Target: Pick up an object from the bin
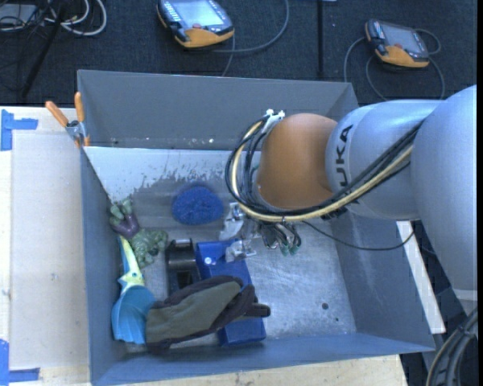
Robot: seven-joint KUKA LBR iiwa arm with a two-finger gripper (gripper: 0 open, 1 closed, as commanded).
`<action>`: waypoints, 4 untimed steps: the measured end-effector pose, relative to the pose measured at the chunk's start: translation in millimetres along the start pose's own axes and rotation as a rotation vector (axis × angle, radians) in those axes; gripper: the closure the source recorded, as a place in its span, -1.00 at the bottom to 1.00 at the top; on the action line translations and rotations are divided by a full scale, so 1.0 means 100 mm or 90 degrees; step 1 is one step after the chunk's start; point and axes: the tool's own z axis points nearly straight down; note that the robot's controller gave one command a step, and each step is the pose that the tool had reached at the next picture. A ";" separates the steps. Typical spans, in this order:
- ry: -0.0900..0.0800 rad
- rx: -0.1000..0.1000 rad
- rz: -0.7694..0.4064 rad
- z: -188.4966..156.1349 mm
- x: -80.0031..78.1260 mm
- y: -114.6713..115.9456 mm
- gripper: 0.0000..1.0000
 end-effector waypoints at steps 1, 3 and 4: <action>0.000 0.000 0.000 0.00 0.00 0.00 1.00; 0.000 0.000 0.000 0.00 0.00 0.00 1.00; 0.000 0.000 0.000 0.00 0.00 0.00 1.00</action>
Offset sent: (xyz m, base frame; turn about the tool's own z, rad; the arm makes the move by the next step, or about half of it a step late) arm 0.0000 0.0000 0.0000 0.0000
